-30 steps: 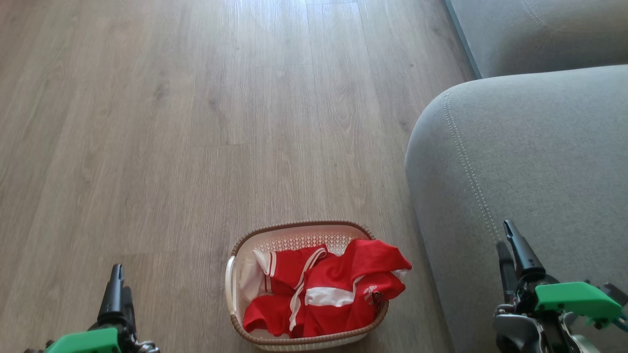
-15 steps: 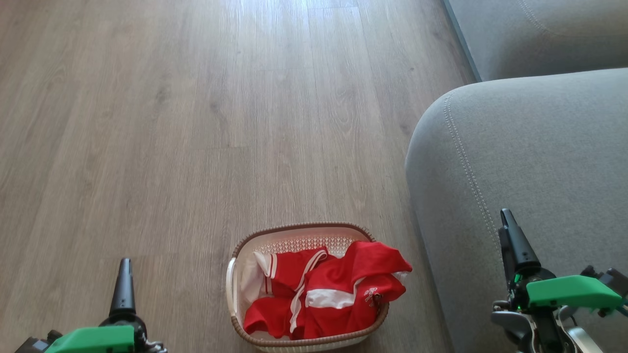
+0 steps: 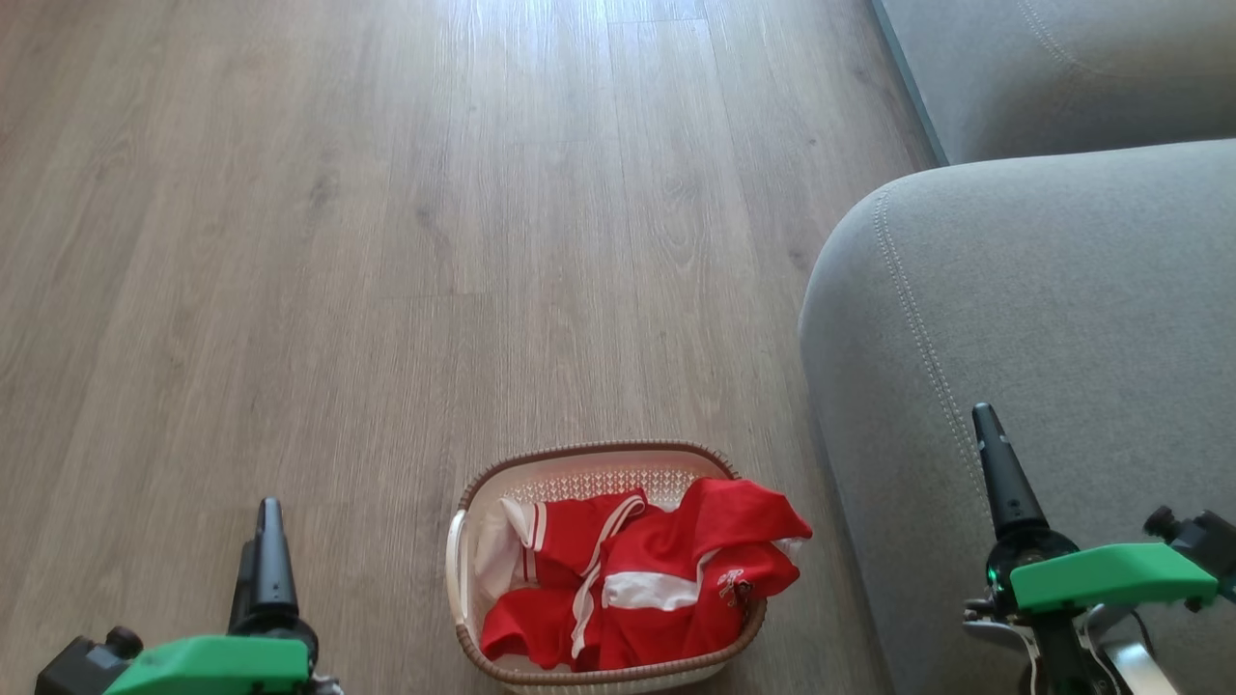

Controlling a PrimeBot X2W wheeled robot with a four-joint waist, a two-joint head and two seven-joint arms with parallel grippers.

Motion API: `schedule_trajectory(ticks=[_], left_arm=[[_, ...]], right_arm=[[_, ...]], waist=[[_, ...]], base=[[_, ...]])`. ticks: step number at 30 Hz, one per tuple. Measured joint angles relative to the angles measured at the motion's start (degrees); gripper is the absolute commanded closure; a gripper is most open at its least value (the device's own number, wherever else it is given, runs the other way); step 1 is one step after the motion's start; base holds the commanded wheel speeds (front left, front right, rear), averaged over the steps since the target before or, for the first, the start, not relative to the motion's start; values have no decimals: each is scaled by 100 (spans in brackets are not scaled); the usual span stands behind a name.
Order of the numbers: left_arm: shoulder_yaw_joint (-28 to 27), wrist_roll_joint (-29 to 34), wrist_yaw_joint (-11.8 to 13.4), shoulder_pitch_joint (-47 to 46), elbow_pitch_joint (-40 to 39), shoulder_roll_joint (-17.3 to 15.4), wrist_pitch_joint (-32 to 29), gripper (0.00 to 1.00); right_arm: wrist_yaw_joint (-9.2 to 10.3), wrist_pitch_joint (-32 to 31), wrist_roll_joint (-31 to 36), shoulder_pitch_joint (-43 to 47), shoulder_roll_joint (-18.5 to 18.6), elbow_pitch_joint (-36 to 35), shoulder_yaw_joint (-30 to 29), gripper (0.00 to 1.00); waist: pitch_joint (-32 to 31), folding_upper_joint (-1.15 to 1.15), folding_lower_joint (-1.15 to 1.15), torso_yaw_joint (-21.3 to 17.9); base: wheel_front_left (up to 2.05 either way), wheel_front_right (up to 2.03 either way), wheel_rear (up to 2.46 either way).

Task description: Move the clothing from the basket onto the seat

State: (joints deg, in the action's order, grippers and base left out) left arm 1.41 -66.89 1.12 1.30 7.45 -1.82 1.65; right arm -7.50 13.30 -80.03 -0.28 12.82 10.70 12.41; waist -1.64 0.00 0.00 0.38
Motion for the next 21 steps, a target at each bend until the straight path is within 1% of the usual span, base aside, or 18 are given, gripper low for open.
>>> schedule_trajectory(ticks=[12, 15, 21], left_arm=[[162, 1379, 51, 126, 7, -7, 157, 0], [181, 1637, 93, 141, 24, -7, 210, 0], [253, 2108, 100, 267, 48, -10, 335, 0]], right_arm=[[0, 2, 1343, 109, -174, -92, -104, 0], [0, 9, 1593, 132, -193, -92, -142, 0], [0, 41, 2126, 133, -248, -90, -259, 0]], waist=[[-23, 0, 0, 4], [-28, 0, 0, 7], [-42, 0, 0, 16]], base=[[0, 0, 0], [0, 0, 0], [0, 0, 0]])
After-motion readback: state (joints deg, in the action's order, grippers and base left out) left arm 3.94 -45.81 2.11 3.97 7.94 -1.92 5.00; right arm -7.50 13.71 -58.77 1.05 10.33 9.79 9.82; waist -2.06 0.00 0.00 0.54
